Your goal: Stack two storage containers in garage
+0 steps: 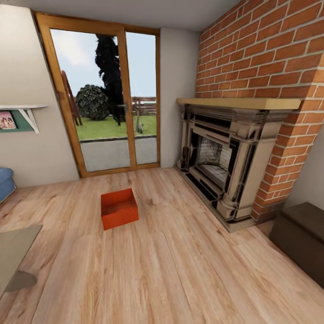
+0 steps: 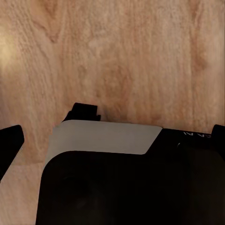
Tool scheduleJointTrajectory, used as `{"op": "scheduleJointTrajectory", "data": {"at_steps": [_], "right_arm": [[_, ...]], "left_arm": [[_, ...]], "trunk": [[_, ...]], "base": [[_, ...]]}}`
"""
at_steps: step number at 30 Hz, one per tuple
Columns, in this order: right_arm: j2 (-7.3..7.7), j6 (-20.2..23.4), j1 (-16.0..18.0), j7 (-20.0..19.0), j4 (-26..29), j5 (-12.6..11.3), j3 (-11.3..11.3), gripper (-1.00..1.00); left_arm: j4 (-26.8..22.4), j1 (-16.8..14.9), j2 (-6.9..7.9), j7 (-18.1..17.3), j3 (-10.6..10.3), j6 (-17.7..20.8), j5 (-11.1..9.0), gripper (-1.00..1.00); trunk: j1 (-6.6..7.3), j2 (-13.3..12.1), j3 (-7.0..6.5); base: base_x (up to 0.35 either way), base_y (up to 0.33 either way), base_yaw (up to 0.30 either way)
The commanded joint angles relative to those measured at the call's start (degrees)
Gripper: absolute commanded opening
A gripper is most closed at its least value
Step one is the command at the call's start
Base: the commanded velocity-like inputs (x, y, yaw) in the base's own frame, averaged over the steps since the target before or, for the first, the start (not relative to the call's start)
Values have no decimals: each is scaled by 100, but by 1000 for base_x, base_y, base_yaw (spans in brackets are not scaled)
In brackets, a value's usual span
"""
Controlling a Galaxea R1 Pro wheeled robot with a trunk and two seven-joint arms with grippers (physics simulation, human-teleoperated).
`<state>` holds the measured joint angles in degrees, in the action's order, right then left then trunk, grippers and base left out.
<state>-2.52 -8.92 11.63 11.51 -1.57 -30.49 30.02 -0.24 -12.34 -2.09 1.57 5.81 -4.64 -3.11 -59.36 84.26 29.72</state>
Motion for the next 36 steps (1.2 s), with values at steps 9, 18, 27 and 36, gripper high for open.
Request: {"op": "scheduleJointTrajectory", "data": {"at_steps": [9, 18, 27, 36], "right_arm": [[-9, -31, 6, 5, -19, -53, 48, 100], [-8, -31, 6, 4, -19, -53, 48, 100], [-3, -31, 6, 8, -19, -53, 48, 100], [-4, -31, 6, 6, -19, -53, 48, 100]], "left_arm": [[9, -5, 0, 2, 27, -20, -32, 100], [10, -5, 5, 8, 29, -20, -32, 100], [9, -5, -1, 8, 27, -20, -32, 100], [8, -4, 2, 4, 28, -24, -32, 100]], "trunk": [[-3, 3, 6], [-3, 3, 6], [-3, 3, 6], [-3, 3, 6]], "base": [[324, 0, 257], [325, 0, 269], [325, 0, 269], [324, 0, 269]]}}
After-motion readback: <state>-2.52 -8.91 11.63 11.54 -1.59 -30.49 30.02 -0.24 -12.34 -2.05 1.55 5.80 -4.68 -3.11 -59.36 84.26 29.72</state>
